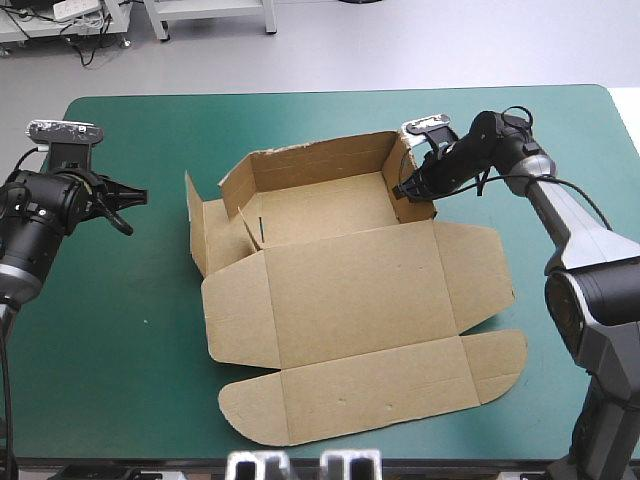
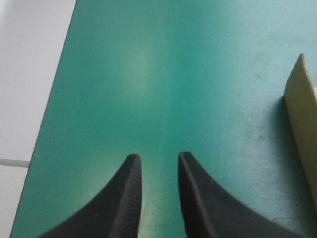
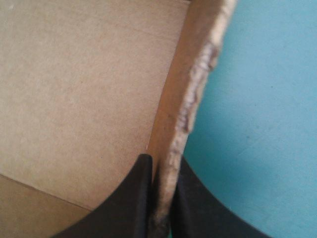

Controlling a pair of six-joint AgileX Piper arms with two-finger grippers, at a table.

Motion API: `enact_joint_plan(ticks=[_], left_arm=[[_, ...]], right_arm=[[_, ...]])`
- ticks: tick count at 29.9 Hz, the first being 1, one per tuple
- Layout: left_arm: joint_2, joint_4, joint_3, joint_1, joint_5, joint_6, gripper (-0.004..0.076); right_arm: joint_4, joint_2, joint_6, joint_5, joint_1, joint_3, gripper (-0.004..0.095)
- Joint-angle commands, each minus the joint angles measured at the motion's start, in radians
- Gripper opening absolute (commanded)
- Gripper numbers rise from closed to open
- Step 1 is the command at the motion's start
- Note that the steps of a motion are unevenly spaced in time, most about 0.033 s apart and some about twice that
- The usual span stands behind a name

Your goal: Fold the box

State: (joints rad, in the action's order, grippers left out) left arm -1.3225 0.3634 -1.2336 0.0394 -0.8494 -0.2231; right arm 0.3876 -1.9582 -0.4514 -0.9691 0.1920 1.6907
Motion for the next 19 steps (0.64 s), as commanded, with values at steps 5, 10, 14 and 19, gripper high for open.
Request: enact_joint_plan(ticks=[5,10,14,19], left_arm=[[-0.020,-0.039,-0.028,0.000,0.005,0.055,0.0057],[-0.048,-0.038,-0.028,-0.018,0.061,0.035,-0.0007],[-0.055,-0.068,-0.036,-0.075,0.115,0.011,-0.0007],[-0.074,-0.294,-0.069,-0.207,0.161,0.055,-0.0006]], right_arm=[[0.051,0.096,-0.002,-0.077,-0.010,0.046,-0.0024],[0.062,0.233,-0.002,-0.151,-0.043,0.141,-0.0024],[0.089,0.323,-0.002,-0.225,-0.090,0.221,-0.0024],[0.188,0.431,0.006,-0.240,-0.168,0.292,-0.0024]])
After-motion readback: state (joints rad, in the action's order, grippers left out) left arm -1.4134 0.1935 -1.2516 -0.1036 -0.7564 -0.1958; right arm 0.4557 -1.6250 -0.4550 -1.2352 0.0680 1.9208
